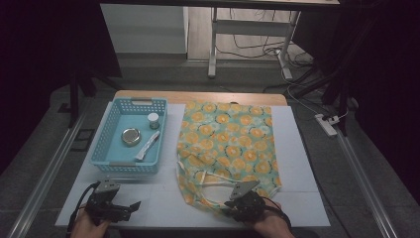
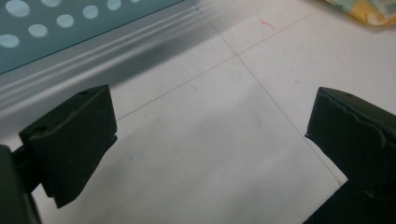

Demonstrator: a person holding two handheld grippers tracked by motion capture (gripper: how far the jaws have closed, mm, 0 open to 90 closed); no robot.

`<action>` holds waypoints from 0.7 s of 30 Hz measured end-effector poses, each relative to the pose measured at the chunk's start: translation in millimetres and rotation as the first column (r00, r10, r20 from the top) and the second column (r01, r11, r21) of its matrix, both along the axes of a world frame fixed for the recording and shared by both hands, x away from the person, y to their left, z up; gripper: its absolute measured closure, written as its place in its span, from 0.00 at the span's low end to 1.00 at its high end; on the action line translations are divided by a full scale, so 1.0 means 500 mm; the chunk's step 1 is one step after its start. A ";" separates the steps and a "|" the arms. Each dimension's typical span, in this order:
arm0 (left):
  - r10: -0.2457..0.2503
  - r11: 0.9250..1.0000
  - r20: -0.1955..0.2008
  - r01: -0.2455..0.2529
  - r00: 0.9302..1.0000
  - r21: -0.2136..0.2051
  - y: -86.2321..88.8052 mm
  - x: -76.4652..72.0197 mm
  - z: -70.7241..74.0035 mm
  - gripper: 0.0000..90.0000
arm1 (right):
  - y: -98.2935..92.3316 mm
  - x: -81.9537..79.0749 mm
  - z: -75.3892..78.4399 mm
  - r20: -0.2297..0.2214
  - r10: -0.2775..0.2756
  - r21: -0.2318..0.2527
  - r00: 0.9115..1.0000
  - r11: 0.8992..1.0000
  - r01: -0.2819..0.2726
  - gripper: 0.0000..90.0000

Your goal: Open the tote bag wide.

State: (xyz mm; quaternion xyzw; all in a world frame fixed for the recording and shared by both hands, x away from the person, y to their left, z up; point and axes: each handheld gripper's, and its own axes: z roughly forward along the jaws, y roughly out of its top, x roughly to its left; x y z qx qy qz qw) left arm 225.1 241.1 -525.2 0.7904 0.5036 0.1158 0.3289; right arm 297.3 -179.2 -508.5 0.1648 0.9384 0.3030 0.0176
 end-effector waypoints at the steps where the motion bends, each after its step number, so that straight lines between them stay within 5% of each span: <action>1: 0.000 1.000 0.000 0.000 1.000 0.000 0.000 0.000 0.000 0.02 | -0.001 0.001 0.002 0.002 -0.002 0.001 1.000 1.000 0.002 0.89; 4: -0.002 1.000 -0.001 0.002 1.000 -0.002 0.000 0.000 0.000 0.02 | -0.007 0.002 0.013 0.019 -0.006 0.024 1.000 1.000 0.005 0.99; 13: -0.003 1.000 0.001 0.003 1.000 -0.004 0.000 0.000 0.000 0.02 | -0.016 0.026 0.040 0.004 -0.029 0.091 1.000 0.995 0.029 0.99; 21: -0.002 1.000 0.001 0.002 1.000 -0.010 0.002 0.000 0.000 0.02 | -0.018 0.055 0.076 0.037 -0.051 0.136 0.998 0.990 0.046 0.99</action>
